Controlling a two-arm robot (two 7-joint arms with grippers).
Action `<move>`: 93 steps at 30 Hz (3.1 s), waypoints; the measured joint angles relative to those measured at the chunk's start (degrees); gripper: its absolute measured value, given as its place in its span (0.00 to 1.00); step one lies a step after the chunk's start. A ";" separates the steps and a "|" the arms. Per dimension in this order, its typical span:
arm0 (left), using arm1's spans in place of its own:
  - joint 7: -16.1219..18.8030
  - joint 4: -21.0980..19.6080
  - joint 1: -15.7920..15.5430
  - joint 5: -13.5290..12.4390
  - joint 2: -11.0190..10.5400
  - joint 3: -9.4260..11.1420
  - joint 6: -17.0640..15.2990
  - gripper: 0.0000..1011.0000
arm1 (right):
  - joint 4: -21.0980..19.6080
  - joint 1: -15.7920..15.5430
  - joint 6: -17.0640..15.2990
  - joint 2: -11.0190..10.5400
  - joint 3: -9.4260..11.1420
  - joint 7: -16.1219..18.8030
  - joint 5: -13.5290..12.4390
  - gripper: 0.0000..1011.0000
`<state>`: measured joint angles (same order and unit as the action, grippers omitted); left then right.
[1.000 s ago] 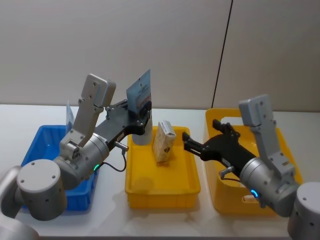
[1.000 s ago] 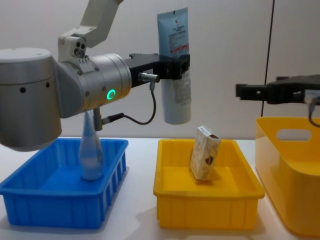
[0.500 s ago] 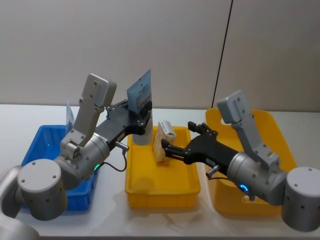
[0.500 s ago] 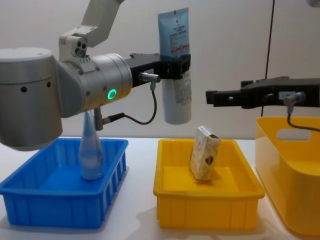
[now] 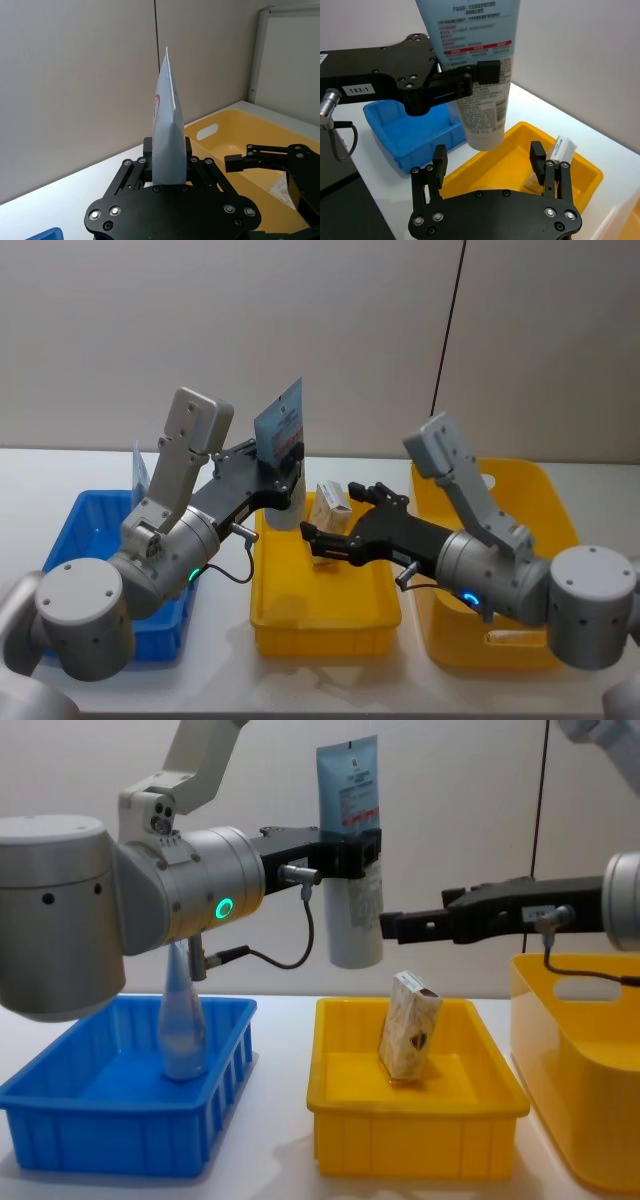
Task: Bimanual collaborative sorting of washing and personal care products
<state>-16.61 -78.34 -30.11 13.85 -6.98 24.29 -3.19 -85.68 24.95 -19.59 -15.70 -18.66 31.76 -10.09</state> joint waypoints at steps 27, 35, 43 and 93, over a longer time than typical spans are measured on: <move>-0.01 0.00 0.00 0.01 0.00 0.00 0.01 0.27 | 13.15 10.10 3.93 1.78 -5.68 3.76 1.48 0.99; -0.01 0.01 0.01 0.01 0.00 -0.01 0.01 0.27 | 16.83 12.32 5.04 2.76 -6.60 4.36 1.41 0.97; -0.01 0.01 0.00 0.00 -0.01 -0.01 0.01 0.27 | 19.11 13.69 5.98 3.43 -7.13 5.06 0.80 0.78; -0.01 0.00 0.00 0.00 0.00 -0.01 0.01 0.99 | 18.14 13.02 7.96 3.29 -5.74 0.78 -3.21 0.06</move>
<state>-16.62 -78.34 -30.11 13.85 -6.98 24.28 -3.18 -67.53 37.97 -11.63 -12.41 -24.40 32.54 -13.30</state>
